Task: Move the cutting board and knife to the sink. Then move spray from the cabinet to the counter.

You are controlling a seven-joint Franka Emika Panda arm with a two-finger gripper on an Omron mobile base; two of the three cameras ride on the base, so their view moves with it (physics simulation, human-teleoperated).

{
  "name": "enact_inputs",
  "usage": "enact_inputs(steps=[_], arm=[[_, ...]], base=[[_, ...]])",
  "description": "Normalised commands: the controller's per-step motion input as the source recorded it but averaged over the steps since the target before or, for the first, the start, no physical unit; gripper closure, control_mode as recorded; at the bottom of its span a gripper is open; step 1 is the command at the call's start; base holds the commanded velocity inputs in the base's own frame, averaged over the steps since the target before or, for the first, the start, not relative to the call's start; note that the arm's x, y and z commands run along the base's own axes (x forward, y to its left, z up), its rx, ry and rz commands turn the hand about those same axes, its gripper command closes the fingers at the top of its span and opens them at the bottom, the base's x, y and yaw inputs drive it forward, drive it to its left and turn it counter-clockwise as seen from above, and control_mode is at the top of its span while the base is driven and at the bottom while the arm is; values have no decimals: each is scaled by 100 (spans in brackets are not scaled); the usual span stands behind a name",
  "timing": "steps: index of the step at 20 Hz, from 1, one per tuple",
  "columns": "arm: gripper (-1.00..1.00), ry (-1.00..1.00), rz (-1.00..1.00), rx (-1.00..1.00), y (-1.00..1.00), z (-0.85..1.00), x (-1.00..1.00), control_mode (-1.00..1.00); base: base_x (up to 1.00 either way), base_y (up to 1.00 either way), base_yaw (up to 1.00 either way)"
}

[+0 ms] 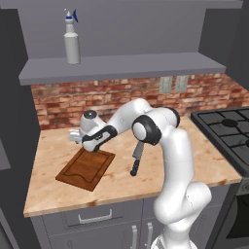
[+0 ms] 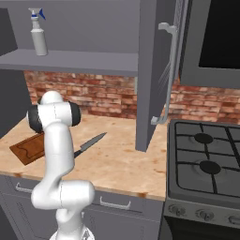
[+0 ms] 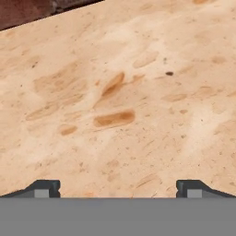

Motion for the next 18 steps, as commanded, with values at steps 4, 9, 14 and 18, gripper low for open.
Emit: enact_inputs(steps=[4, 9, 14, 18], arm=[[-100, 0, 0, 0, 12, -19, 11, -100], [-100, 0, 0, 0, 16, -26, 2, -100], [-100, 0, 1, 0, 7, -25, 0, -100], [-100, 0, 3, 0, 1, -25, -11, -100]], base=[[0, 0, 0], [0, 0, 0], [0, 0, 0], [0, 0, 0]])
